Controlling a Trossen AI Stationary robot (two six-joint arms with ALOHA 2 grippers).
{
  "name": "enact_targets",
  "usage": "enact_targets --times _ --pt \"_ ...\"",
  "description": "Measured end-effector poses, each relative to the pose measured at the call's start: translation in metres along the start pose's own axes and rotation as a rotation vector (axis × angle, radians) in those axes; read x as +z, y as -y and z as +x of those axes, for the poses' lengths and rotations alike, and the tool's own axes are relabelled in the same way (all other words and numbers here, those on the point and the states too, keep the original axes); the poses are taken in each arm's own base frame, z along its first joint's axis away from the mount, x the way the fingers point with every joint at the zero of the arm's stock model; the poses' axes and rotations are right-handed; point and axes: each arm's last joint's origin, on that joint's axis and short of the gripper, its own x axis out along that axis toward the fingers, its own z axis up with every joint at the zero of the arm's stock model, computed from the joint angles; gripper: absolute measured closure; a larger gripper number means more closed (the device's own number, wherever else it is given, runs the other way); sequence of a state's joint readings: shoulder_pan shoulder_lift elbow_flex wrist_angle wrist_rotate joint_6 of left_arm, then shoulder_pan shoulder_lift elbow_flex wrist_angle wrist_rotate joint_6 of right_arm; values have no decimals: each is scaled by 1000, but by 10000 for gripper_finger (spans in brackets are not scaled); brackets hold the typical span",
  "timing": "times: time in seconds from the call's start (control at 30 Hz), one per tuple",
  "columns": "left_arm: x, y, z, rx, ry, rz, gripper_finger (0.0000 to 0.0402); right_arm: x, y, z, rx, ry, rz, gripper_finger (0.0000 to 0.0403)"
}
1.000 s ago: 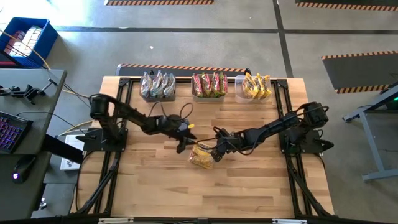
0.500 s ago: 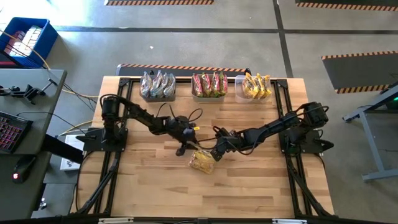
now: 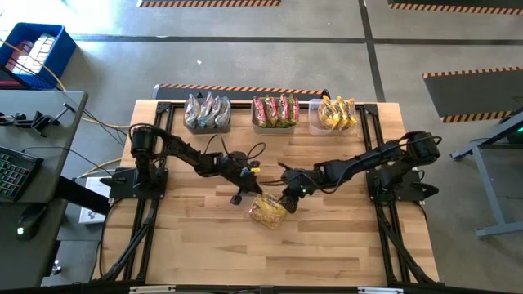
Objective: Sort Maruchan noodles
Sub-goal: Put the yellow noodle pack into the transparent bin
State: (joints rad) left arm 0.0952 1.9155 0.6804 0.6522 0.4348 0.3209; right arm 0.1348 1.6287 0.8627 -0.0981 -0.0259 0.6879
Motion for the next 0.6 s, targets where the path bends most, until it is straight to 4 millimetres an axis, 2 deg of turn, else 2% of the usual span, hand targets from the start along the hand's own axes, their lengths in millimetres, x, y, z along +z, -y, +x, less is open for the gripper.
enact_targets --times 0.17,0.4,0.6 --pt "15 -1 -8 26 43 49 401 4 12 5 144 42 -12 251" --pt "26 0 -18 29 45 81 401 -6 37 8 244 188 24 251" --pt "36 -1 -27 85 50 118 401 -5 40 6 324 204 76 251"
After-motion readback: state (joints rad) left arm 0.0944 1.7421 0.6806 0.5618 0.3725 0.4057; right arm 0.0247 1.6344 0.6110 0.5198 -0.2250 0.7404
